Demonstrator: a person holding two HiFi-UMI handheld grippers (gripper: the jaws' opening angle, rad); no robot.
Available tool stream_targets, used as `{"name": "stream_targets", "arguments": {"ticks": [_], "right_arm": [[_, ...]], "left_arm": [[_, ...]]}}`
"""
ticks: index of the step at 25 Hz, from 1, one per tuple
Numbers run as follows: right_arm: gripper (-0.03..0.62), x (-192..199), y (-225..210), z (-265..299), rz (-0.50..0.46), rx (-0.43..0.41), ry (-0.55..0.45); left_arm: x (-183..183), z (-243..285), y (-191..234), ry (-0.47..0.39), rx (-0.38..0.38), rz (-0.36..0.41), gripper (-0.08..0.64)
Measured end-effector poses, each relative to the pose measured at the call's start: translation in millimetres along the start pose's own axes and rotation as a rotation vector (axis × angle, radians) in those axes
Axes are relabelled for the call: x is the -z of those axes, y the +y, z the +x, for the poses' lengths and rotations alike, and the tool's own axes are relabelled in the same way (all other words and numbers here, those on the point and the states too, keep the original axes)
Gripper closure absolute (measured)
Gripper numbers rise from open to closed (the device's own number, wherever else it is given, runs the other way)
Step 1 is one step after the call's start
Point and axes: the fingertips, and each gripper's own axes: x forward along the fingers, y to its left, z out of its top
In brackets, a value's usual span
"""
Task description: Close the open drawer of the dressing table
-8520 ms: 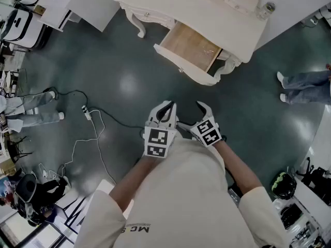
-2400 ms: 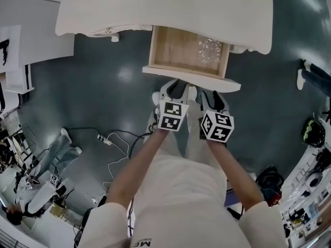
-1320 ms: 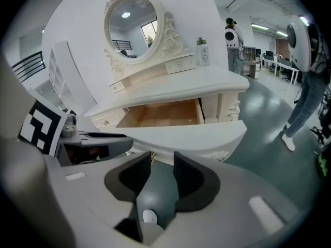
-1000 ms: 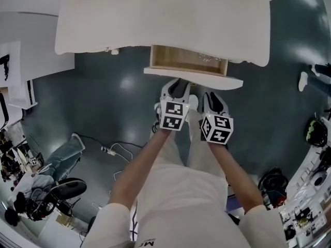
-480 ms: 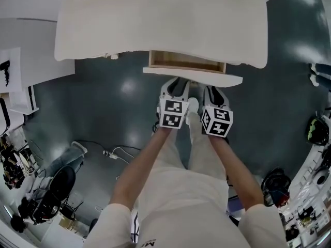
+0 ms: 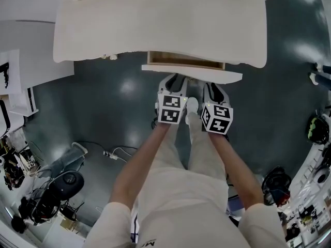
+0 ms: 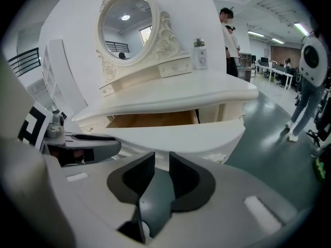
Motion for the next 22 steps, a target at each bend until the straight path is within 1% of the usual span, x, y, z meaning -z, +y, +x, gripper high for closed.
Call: {"name": "stream_targets", "arguments": {"ticks": [13,22], "right_arm": [[0.509,-14,-6,11,-0.031,-0.011,-0.016],[0.508,-27,-6,21,-0.035,-0.019,-0.032]], "left_arm": [[-14,13,4,-0.016,-0.011,0.000,0.451],[-26,21,12,-0.031,-0.020,-0.001,0.451]]}}
